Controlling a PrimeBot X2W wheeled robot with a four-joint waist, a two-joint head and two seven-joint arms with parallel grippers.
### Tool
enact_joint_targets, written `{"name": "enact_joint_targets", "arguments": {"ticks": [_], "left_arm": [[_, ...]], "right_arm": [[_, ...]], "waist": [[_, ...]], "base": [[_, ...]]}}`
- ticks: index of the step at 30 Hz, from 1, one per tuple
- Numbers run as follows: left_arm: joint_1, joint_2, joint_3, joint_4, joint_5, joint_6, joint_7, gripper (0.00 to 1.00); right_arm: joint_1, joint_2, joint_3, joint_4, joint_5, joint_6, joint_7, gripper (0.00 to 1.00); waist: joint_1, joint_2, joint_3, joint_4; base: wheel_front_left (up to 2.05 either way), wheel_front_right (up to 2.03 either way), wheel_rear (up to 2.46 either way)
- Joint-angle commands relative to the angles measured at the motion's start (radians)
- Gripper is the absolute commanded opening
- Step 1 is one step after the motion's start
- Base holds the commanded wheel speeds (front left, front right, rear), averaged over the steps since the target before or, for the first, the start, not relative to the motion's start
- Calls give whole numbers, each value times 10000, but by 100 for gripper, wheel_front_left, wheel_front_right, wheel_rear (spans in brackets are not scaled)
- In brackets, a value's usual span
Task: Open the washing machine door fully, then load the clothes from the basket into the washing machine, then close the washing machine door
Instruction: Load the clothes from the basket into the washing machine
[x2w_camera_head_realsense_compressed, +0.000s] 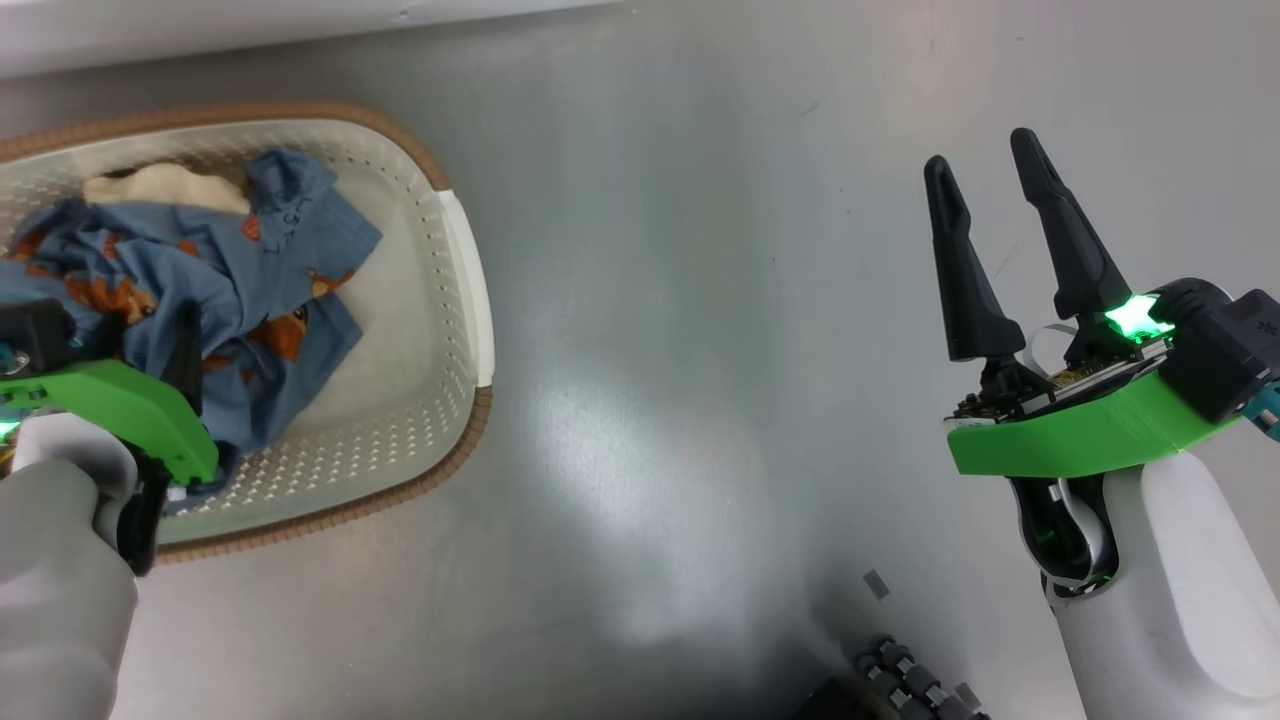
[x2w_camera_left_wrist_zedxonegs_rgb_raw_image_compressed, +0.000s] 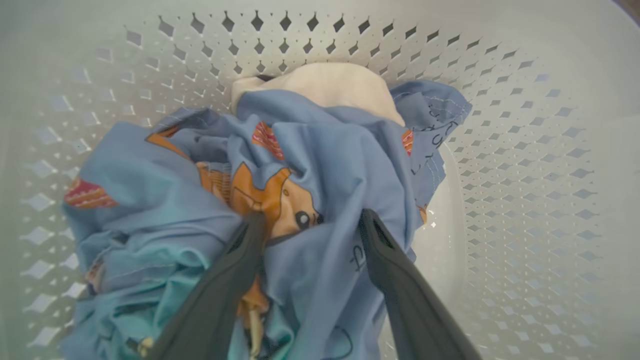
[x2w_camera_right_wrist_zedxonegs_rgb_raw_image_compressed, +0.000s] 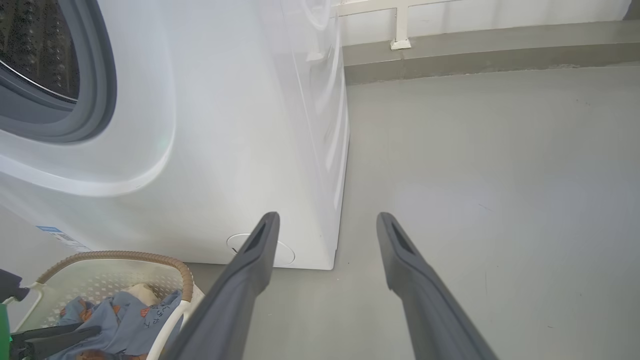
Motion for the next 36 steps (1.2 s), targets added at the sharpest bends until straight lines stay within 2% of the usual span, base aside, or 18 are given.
{"name": "enact_joint_targets", "arguments": {"ticks": [1,15,16,18,19,20,21,22,36], "left_arm": [[-19,397,133,102,-153,-30,64,100],[-546,444,-397,542,-628,-31,436,100],[-567,433,-425,557,-664,-31,440,89],[-592,411,-488,582,-727,-31,441,45],[-596,403,-525,587,-755,-31,439,39],[-596,403,-525,587,-755,-31,439,39],[-597,396,-563,587,-784,-31,435,5],[-596,389,-603,582,-813,-31,436,0],[-144,354,-1053,165,-1516,-31,66,0]], "right_arm": [[229,21,169,-237,-102,29,-48,100],[283,76,147,-377,-185,29,-48,100],[284,80,144,-375,-192,29,-48,100],[261,91,152,-348,-201,29,-48,100],[251,104,162,-339,-211,29,-48,100],[251,104,162,-339,-211,29,-48,100],[243,115,171,-332,-220,29,-48,100],[234,122,176,-325,-226,29,-48,100],[103,62,271,-127,-111,29,-48,100]], "waist": [[0,0,128,-45],[0,0,541,-154],[0,0,543,-150],[0,0,529,-145],[0,0,515,-144],[0,0,515,-144],[0,0,499,-141],[0,0,483,-136],[0,0,-216,53]], "base": [[0,0,0],[0,0,0],[0,0,0],[0,0,0],[0,0,0],[0,0,0],[0,0,0],[0,0,0],[0,0,0]]}}
